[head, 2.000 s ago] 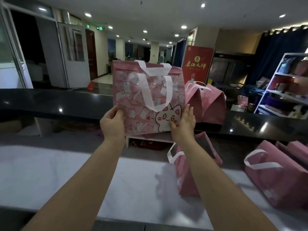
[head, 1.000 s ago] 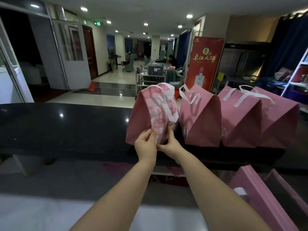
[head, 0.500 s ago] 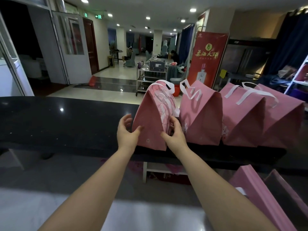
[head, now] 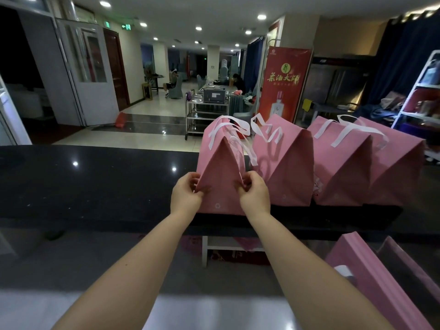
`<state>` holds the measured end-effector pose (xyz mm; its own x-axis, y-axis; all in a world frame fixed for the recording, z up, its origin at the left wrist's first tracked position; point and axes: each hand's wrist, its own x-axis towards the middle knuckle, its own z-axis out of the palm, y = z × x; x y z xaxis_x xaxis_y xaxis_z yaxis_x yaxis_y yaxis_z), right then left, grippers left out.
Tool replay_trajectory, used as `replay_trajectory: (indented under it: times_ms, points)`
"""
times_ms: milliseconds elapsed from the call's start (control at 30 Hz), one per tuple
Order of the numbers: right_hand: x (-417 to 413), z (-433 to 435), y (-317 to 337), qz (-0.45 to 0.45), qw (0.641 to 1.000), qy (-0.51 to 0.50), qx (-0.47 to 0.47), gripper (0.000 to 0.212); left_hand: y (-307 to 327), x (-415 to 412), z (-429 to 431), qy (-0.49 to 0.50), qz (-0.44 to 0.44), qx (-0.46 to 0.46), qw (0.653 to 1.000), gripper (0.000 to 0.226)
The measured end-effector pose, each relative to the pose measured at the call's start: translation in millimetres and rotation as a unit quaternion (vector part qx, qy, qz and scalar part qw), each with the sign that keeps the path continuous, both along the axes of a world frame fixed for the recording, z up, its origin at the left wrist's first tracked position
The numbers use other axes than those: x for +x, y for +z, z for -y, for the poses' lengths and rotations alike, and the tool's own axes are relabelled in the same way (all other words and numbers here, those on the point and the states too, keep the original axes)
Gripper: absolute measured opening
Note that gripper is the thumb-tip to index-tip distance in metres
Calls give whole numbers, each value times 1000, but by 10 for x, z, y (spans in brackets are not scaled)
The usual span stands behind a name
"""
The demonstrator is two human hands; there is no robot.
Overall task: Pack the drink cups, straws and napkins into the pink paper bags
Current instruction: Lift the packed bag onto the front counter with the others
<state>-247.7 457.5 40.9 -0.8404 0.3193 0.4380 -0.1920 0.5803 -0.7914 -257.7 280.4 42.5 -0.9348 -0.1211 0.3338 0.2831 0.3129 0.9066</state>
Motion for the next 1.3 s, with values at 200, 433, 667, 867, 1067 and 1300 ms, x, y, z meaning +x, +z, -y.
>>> replay_trajectory:
  times_ms: [200,433,667,867,1067,1300]
  points:
    - [123,-46,-252,32,999,-1,-3,17,-235,-2,50,11,26,4,1000,16]
    - [56,-66,-160,62,997,-34,-17,11,-138,-94,-72,2,35,-24,999,11]
    - [83,-132,-400,82,995,-19,-45,18,-309,-85,22,-12,34,-36,999,8]
    - [108,-136,-366,94,993,-32,-59,16,-331,-93,-8,-7,31,-52,998,8]
    - [151,-165,-192,141,989,-43,-10,31,-265,-91,39,-14,51,-99,994,23]
    - [163,-169,178,134,989,-41,39,29,74,-97,15,-15,48,-138,989,29]
